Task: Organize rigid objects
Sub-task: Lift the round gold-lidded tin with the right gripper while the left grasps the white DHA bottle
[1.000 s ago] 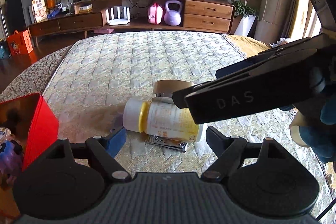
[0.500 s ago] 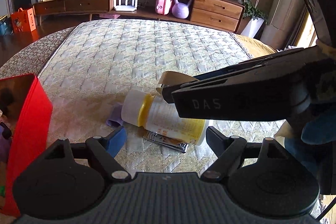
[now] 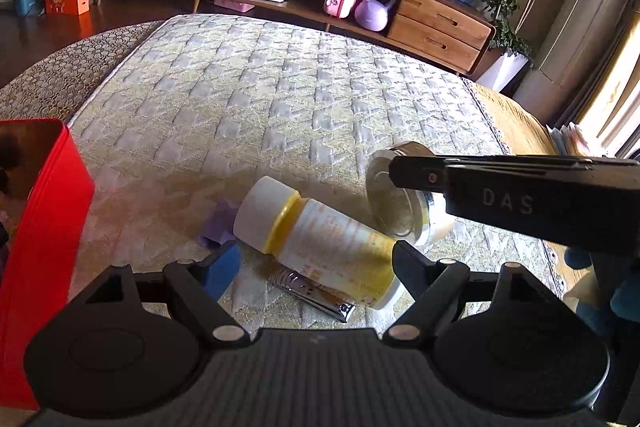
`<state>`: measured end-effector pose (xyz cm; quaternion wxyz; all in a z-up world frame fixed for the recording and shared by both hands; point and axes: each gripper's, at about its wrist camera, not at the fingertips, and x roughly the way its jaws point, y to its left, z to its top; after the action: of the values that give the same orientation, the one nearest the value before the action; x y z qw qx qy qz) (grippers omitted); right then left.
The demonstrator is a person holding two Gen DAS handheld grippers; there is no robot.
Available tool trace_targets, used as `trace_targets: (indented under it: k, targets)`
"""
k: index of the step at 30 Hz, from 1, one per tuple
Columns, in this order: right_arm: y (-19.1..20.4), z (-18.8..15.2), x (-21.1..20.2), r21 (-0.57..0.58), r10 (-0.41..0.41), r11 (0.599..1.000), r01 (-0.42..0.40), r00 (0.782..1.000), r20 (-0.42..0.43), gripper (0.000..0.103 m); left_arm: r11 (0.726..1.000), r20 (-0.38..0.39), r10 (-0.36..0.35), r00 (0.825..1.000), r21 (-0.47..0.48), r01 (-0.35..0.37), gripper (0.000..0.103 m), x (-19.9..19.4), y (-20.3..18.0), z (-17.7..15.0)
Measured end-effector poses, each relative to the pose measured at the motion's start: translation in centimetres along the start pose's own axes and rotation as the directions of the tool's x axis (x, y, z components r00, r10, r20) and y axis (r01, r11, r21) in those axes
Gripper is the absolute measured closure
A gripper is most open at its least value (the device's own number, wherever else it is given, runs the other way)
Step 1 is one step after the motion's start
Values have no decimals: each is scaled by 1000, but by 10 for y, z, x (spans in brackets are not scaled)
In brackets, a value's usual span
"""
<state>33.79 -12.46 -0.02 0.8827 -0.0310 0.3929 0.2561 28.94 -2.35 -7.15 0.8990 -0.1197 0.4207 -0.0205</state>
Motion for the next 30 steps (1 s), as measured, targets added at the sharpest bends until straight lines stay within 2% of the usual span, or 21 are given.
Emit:
trace_targets:
  k: [4,11,18,19,23,27,30]
  targets:
    - [-8,-3,-4,15,-2,1000,2,1000,3,82,997,-14,8,1000,-74,-9,20,10,1,9]
    - [-31,-6,-10,86,-29,996,27,999,16,82,997,-49,15,999,-81,-19,20,30,-15,18]
    - [-44,-10,-14,121,-13,993,9,1000,25,82,996,-54,5,999,-88,-10,20,43,-18,18]
    - [-44,-11,-14,122,-10,992,6,1000,26,82,996,-53,-3,999,-89,-2,26,43,-18,18]
    - [-42,-12,-14,115,-9,993,5,999,31,82,994,-51,-19,998,-112,13,32,41,-15,17]
    - [-39,-13,-16,116,-11,993,7,999,31,82,993,-38,-4,999,-114,-1,49,35,-9,17]
    - [-33,-15,-18,116,-7,993,3,1000,29,82,995,-36,13,999,-98,-17,53,28,-6,16]
